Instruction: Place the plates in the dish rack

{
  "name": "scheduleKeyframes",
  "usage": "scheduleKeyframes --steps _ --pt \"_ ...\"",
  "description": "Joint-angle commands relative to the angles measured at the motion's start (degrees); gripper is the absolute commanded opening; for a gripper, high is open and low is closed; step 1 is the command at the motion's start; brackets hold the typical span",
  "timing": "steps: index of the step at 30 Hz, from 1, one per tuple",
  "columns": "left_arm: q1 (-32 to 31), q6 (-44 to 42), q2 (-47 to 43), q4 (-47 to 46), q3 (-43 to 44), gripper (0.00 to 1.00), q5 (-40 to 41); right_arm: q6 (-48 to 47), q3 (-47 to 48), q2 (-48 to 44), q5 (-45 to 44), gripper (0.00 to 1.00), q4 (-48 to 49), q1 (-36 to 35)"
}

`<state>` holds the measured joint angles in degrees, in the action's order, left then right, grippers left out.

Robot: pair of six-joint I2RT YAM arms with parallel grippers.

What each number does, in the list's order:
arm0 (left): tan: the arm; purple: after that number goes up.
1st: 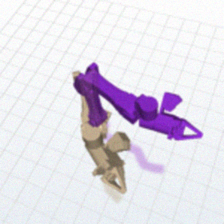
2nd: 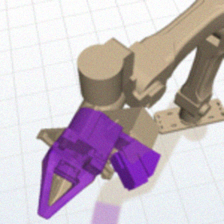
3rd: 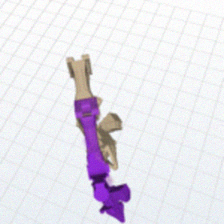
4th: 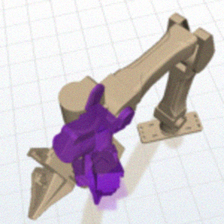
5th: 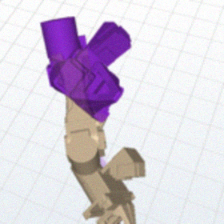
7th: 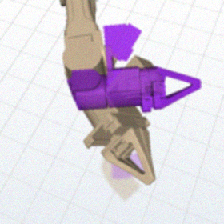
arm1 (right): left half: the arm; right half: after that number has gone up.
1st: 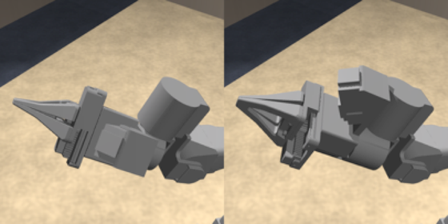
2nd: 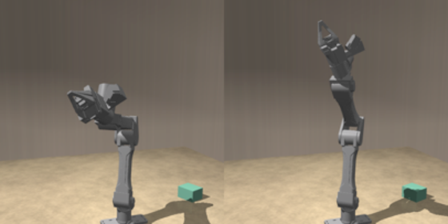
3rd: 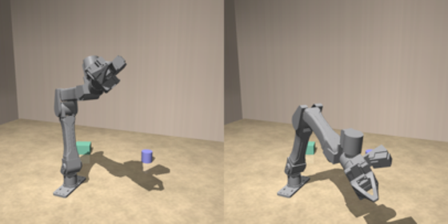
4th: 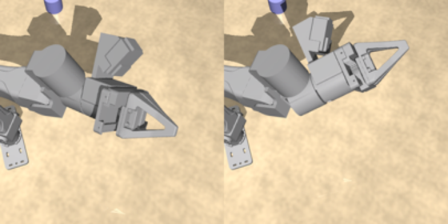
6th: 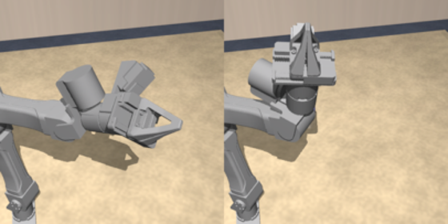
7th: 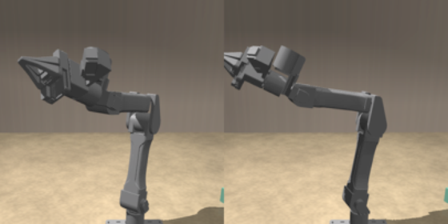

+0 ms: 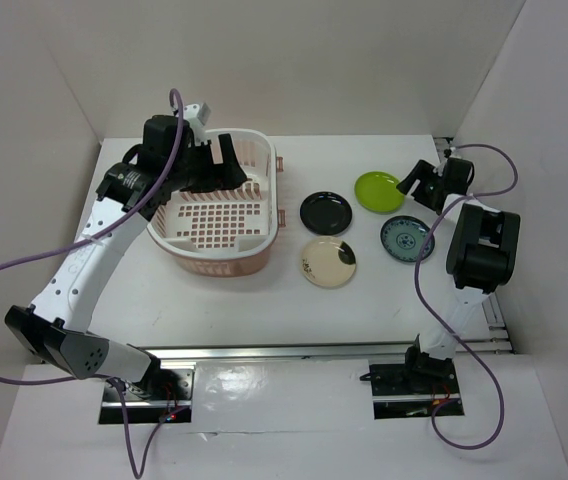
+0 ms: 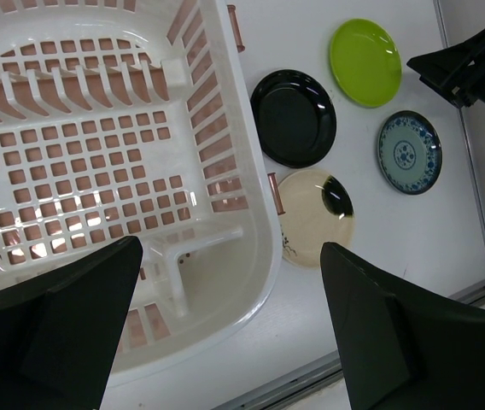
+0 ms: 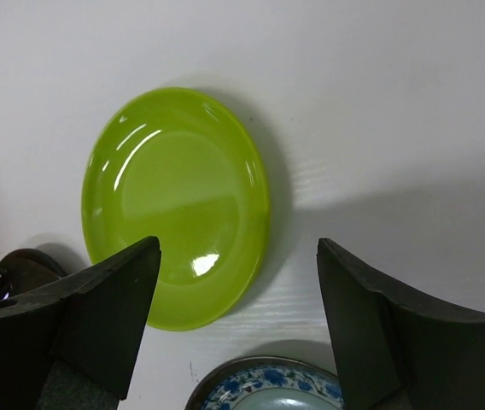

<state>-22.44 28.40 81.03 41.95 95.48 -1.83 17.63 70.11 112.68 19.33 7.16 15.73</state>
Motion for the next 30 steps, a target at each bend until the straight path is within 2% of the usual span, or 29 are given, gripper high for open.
scheduleKeyframes --steps 1,10,17,22,26,30 --pt "-0.42 -1.68 -0.53 -1.96 0.32 1.0 -0.46 1.36 1.34 0.95 1.76 0.78 5.76 -0.35" --pt "-0.42 -1.68 -0.53 -1.44 0.31 0.98 0.07 2.5 1.35 3.77 1.76 0.7 7.43 -0.35" --pt "-0.42 -1.68 0.52 -1.44 0.85 0.98 0.07 2.5 3.36 7.19 2.82 0.57 6.12 -0.35" --pt "-0.42 -1.68 0.53 -1.44 0.85 0.98 0.07 2.5 5.21 9.3 3.34 0.56 4.89 -0.35" --pt "-0.42 -1.68 0.53 -1.44 0.85 0.98 0.07 2.5 5.74 9.92 3.34 0.35 4.88 -0.35" --pt "-0.42 -1.68 0.53 -1.44 0.85 0.98 0.07 3.03 5.74 10.45 3.34 0.27 4.88 -0.35"
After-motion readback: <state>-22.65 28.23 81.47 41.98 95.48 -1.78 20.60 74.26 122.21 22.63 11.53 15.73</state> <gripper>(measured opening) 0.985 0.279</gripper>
